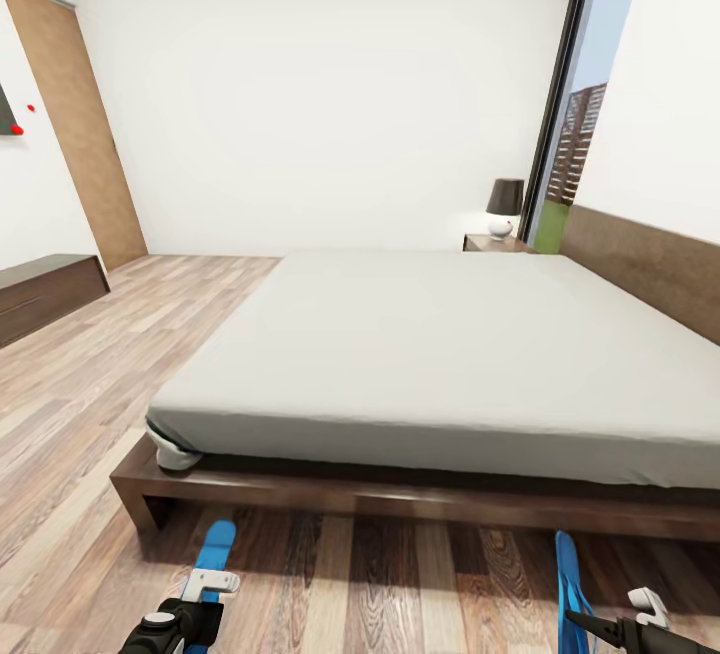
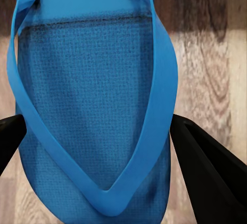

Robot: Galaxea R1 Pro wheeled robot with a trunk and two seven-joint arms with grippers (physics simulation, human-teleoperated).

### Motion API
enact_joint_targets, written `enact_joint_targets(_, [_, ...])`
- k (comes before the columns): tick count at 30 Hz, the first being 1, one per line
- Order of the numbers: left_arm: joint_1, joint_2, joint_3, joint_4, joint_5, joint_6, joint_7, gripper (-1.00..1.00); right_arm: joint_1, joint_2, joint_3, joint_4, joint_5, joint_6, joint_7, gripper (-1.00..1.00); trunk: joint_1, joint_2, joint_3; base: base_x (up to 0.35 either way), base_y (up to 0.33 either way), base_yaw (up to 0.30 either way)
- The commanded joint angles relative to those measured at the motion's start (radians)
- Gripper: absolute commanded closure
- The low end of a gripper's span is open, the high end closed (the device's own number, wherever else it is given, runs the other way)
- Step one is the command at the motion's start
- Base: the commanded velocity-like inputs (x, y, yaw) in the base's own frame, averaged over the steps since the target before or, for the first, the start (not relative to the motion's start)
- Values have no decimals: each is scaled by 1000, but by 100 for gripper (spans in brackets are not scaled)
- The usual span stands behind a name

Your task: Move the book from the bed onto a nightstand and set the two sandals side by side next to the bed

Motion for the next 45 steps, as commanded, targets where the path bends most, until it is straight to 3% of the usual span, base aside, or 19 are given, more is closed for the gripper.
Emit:
enact_joint_targets(1, [0,0,1,-2,-10,5,-4,100,0,-1,6,0,-10,10,2,100,4,-8,-4,0,0,0])
enact_joint_targets(23, [0,2,5,-5,-9,9,-4,100,0,0,6,0,-10,9,2,100,88,-162,-73,0,0,0])
enact_joint_targets(27, [-6,5,6,-18,-11,28,0,100,0,-1,6,0,-10,9,2,100,90,-163,-89,0,0,0])
enact_joint_targets(34, [-10,20,4,-198,-15,261,-6,100,-1,-1,6,0,-10,9,2,100,93,-164,-116,0,0,0])
enact_joint_targets(38, [-20,24,4,-238,-15,301,-29,100,0,0,7,0,-10,9,2,100,95,-165,-131,0,0,0])
enact_joint_targets(42, [-54,25,4,-248,-16,400,-38,100,0,-1,7,0,-10,9,2,100,97,-166,-147,0,0,0])
enact_joint_targets(45, [-59,25,4,-247,-17,424,-39,100,0,0,7,0,-10,9,2,100,98,-167,-158,0,0,0])
